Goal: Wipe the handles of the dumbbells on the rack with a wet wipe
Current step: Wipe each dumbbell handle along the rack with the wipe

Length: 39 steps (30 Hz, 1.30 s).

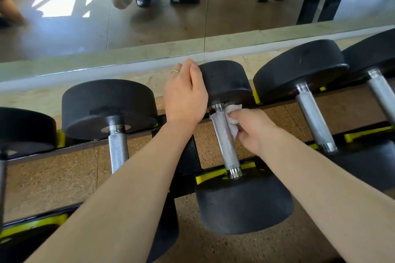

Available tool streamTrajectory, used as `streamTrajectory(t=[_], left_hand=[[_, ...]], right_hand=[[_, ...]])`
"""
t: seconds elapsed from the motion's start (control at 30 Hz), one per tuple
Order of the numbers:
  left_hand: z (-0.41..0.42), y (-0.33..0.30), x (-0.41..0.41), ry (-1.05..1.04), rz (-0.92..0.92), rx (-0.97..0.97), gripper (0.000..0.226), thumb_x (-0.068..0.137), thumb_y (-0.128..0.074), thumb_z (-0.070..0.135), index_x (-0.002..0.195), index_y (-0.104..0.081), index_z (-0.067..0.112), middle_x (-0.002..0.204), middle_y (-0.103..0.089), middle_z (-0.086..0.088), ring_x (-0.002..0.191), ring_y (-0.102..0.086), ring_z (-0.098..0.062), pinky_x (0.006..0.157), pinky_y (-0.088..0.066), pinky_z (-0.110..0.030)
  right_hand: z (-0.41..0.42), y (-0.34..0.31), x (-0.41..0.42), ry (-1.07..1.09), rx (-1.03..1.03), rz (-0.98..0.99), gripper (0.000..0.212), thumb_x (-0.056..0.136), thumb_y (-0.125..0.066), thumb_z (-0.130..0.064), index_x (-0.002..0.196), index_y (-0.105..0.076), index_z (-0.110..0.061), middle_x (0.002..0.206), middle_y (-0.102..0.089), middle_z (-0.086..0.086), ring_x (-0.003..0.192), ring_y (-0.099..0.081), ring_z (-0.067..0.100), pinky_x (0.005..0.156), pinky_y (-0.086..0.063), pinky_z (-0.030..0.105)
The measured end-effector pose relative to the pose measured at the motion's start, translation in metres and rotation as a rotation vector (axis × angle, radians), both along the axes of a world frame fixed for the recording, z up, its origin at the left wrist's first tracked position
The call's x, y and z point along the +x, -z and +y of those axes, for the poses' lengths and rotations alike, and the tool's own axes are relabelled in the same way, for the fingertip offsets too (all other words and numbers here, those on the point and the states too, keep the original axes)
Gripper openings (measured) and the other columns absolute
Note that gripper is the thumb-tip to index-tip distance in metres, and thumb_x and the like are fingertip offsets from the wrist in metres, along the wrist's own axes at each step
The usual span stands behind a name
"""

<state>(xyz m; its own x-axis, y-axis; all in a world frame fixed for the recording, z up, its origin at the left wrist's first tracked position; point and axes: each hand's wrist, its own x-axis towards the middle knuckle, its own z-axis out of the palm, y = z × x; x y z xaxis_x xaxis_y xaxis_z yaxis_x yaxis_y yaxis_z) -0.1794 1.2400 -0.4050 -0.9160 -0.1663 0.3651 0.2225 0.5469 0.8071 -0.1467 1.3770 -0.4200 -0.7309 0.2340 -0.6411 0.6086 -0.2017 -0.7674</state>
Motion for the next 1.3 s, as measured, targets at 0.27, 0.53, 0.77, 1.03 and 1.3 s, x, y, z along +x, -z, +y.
streamTrajectory(t=[0.27, 0.53, 0.77, 1.03, 1.3], left_hand=[[0.001, 0.002, -0.001, -0.018, -0.02, -0.01, 0.033, 0.103, -0.023, 0.03, 0.084, -0.045, 0.015, 0.078, -0.046, 0.002, 0.08, -0.046, -0.021, 0.067, -0.029, -0.034], [0.0, 0.002, 0.0, -0.02, -0.022, -0.025, 0.03, 0.105, -0.025, 0.027, 0.082, -0.042, 0.017, 0.079, -0.046, 0.002, 0.08, -0.043, -0.016, 0.064, -0.026, -0.029], [0.0, 0.003, -0.001, -0.018, -0.021, -0.016, 0.031, 0.106, -0.027, 0.024, 0.08, -0.041, 0.015, 0.081, -0.05, -0.003, 0.078, -0.043, -0.014, 0.06, -0.028, -0.017], [0.003, 0.002, 0.001, -0.053, -0.059, -0.027, 0.034, 0.107, -0.025, 0.027, 0.085, -0.044, 0.009, 0.077, -0.045, 0.003, 0.08, -0.043, -0.015, 0.063, -0.033, -0.022], [0.005, 0.0, 0.001, -0.086, -0.071, -0.014, 0.036, 0.106, -0.024, 0.031, 0.086, -0.043, 0.008, 0.075, -0.042, 0.001, 0.074, -0.043, -0.018, 0.069, -0.038, -0.042]], right_hand=[[-0.009, -0.013, 0.02, -0.221, 0.501, 0.384, 0.017, 0.091, -0.056, -0.011, 0.079, -0.068, -0.012, 0.072, -0.063, 0.006, 0.074, -0.062, 0.019, 0.071, -0.051, 0.032], [-0.005, -0.035, 0.056, -1.464, 0.96, 0.365, 0.022, 0.087, -0.051, -0.012, 0.073, -0.068, -0.011, 0.082, -0.059, 0.013, 0.075, -0.055, 0.024, 0.079, -0.051, 0.04], [0.028, -0.048, 0.058, -1.431, 0.98, 0.148, 0.03, 0.087, -0.05, -0.018, 0.058, -0.057, -0.015, 0.066, -0.056, -0.007, 0.056, -0.043, 0.014, 0.058, -0.038, 0.03], [0.072, -0.019, 0.041, -1.352, 0.874, -0.026, 0.025, 0.093, -0.053, -0.014, 0.073, -0.066, -0.009, 0.073, -0.057, 0.005, 0.066, -0.052, 0.016, 0.062, -0.039, 0.03], [0.079, -0.036, 0.043, -1.423, 0.856, 0.136, 0.035, 0.088, -0.049, -0.006, 0.057, -0.051, -0.023, 0.062, -0.048, -0.003, 0.06, -0.047, 0.013, 0.056, -0.037, 0.026]])
